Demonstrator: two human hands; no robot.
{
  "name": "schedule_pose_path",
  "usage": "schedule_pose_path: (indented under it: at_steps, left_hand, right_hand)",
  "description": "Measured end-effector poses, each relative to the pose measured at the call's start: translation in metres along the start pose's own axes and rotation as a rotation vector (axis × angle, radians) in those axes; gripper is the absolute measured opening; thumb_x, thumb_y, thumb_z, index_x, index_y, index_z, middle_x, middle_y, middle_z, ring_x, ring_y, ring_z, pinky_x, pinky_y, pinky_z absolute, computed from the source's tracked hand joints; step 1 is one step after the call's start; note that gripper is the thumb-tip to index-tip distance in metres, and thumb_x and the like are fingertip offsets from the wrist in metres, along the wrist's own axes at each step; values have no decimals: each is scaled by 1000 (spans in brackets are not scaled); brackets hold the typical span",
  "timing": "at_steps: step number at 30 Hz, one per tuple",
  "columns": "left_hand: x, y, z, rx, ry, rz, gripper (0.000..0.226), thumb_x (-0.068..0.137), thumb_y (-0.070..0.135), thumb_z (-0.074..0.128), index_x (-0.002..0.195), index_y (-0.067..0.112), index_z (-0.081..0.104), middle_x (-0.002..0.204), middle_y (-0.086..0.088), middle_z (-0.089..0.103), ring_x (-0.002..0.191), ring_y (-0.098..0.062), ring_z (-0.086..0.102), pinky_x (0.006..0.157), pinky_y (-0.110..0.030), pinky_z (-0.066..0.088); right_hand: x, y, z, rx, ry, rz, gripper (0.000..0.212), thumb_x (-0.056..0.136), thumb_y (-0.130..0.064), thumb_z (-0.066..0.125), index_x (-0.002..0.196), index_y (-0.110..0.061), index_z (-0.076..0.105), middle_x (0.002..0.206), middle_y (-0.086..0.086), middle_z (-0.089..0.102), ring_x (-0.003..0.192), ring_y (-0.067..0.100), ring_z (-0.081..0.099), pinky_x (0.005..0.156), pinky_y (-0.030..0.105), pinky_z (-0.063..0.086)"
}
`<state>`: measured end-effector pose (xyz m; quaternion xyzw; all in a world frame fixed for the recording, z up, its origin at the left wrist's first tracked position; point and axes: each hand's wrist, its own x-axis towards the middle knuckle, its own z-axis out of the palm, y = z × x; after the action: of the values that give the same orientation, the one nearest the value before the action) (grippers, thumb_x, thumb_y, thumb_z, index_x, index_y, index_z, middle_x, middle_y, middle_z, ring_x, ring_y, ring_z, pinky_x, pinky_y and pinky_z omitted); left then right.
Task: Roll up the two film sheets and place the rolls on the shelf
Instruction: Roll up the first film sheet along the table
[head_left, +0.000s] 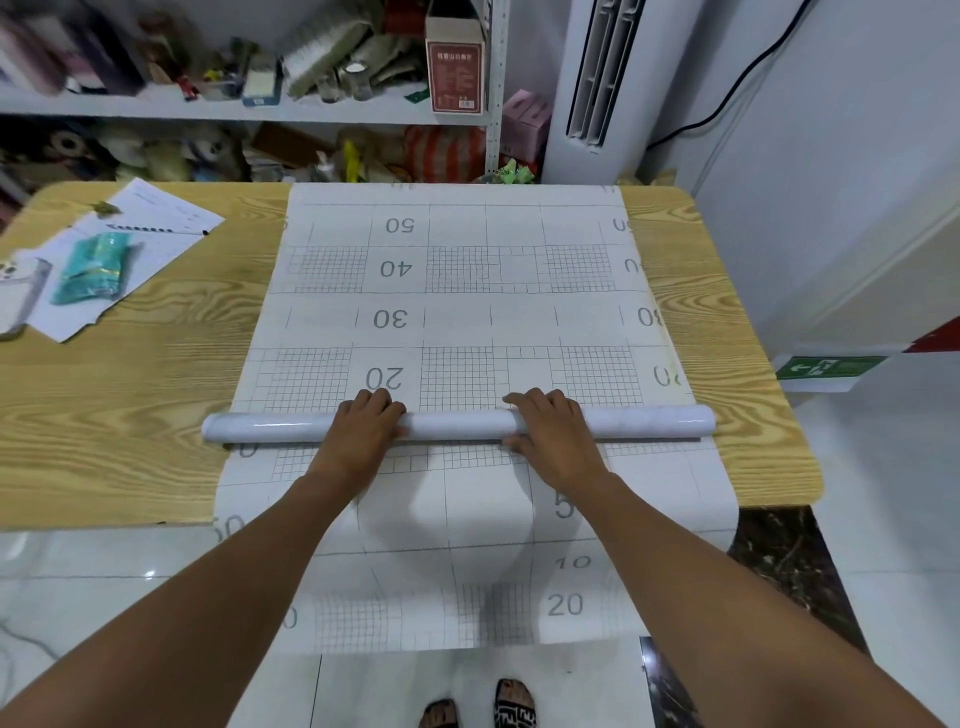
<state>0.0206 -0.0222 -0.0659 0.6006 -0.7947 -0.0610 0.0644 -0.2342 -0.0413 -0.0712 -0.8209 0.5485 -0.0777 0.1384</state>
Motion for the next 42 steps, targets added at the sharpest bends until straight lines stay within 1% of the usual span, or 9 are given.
schedule_pose_path:
  at_steps: [3, 7, 10, 16, 21, 26, 30, 35, 42]
  left_hand:
    - [-1, -2, 2, -9, 5, 0, 23, 80, 4, 66, 102, 4, 61, 93, -15, 59, 83, -33, 54, 72, -44, 44]
    - [-1, 0, 2, -68, -59, -48, 46, 85, 19, 63, 127, 9, 49, 111, -14, 58, 97, -34, 51, 83, -45, 40]
    - [0, 2, 0, -59, -121, -58, 58, 77, 27, 71, 128, 12, 48, 115, -14, 56, 101, -33, 49, 86, -44, 40]
    - [0, 3, 0, -104, -138, -86, 46, 77, 24, 71, 119, 13, 54, 113, -12, 53, 99, -29, 47, 85, -38, 38]
    - [0, 2, -4, -80, -82, -41, 35, 81, 23, 67, 114, 10, 59, 104, -13, 57, 99, -33, 47, 82, -41, 38]
    - [-2, 1, -5, 18, -50, -21, 26, 81, 20, 67, 105, 11, 64, 99, -14, 61, 95, -37, 52, 81, -47, 39]
    - [-1, 4, -10, 31, -82, -50, 31, 87, 23, 59, 116, 11, 59, 108, -15, 55, 99, -35, 46, 82, -47, 37]
    - [-3, 6, -8, 22, -104, -55, 41, 86, 20, 62, 123, 6, 53, 114, -17, 58, 102, -38, 49, 81, -49, 40]
    - [1, 7, -9, -72, -130, -136, 40, 95, 26, 45, 132, 11, 40, 123, -10, 54, 113, -30, 41, 92, -40, 33]
  right_hand:
    - [0, -1, 1, 11, 30, 14, 40, 82, -30, 67, 115, -12, 54, 109, 3, 57, 96, 24, 49, 86, 34, 35]
    - [0, -2, 0, 7, 16, 22, 32, 86, -27, 63, 113, -12, 55, 112, 3, 56, 95, 24, 48, 86, 32, 32]
    - [0, -2, 0, -3, 5, 31, 29, 90, -28, 58, 115, -13, 55, 116, 2, 54, 100, 25, 45, 87, 31, 30]
    - [-1, -1, -2, -58, -19, 22, 31, 95, -33, 48, 117, -14, 57, 120, 1, 50, 106, 24, 39, 90, 31, 29]
    - [-2, -2, -3, -54, -34, 30, 34, 98, -33, 41, 128, -18, 49, 122, 1, 50, 108, 23, 41, 93, 32, 30]
    - [-4, -4, -5, 35, 0, 52, 48, 91, -40, 53, 132, -17, 43, 124, 2, 53, 109, 24, 44, 97, 34, 30]
    - [-4, -2, -7, 34, -24, 53, 47, 82, -42, 64, 118, -15, 50, 114, 0, 54, 103, 21, 44, 90, 31, 31]
    - [-3, 2, -11, 17, -36, 50, 43, 80, -31, 69, 117, -15, 53, 121, 1, 49, 106, 20, 43, 83, 30, 32]
    - [-3, 4, -14, -69, -61, 44, 41, 87, -35, 59, 124, -19, 53, 121, 1, 49, 110, 23, 41, 86, 31, 30]
